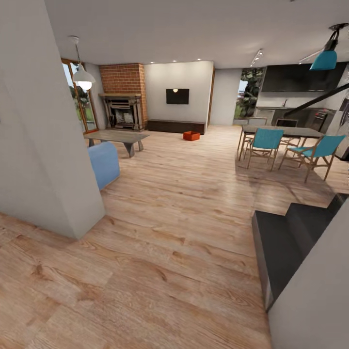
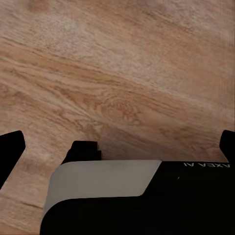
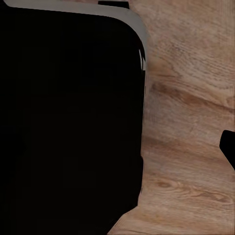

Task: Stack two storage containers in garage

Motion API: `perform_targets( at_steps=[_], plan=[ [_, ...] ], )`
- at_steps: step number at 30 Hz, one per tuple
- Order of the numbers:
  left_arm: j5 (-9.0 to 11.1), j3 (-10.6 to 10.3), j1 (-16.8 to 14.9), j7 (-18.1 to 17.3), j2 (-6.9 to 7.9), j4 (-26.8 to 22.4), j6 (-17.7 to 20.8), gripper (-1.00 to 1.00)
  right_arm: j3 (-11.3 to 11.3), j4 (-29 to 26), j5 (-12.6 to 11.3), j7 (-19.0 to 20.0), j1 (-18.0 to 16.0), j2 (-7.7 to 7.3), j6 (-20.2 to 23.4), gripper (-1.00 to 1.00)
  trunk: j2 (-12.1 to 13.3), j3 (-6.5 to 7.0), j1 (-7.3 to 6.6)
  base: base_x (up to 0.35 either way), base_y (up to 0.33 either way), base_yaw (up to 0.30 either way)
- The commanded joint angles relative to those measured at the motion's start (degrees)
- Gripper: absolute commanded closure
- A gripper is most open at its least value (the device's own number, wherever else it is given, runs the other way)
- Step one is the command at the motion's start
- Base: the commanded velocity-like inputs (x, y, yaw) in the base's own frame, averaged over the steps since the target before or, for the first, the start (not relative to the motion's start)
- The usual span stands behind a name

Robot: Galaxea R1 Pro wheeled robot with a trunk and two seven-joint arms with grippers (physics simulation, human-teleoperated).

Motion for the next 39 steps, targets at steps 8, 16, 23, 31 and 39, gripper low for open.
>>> perform_targets(
  at_steps=[8,16,23,31,39],
  plan=[
    [-0.6,0.4,0.0,0.2,-0.1,0.0,-0.2,-1.0,0.1,0.0,-0.1,0.0,0.0,0.02,0.0,-1.0,0.0,-0.05,0.03,0.302,0.188,-0.038],
    [-0.6,0.4,0.0,0.2,-0.11,0.0,-0.3,-1.0,0.1,0.0,-0.1,0.0,0.0,0.01,0.0,-1.0,0.0,-0.05,0.03,0.302,0.188,-0.003],
    [-0.6,0.4,0.0,0.2,-0.11,0.0,-0.4,-1.0,0.1,0.0,-0.1,0.0,0.0,0.02,0.0,-1.0,0.0,-0.05,0.03,0.31,0.154,0.0],
    [-0.6,0.4,0.0,0.2,-0.11,0.0,-0.6,-1.0,0.1,0.0,-0.1,-0.1,0.0,0.02,0.0,-1.0,0.0,-0.05,0.03,0.337,0.033,0.0],
    [-0.6,0.4,0.0,0.2,-0.11,0.0,-0.6,-1.0,0.0,0.0,-0.1,-0.1,0.0,-0.05,0.0,-1.0,0.0,-0.05,0.03,0.345,0.003,0.0]
  ],
)
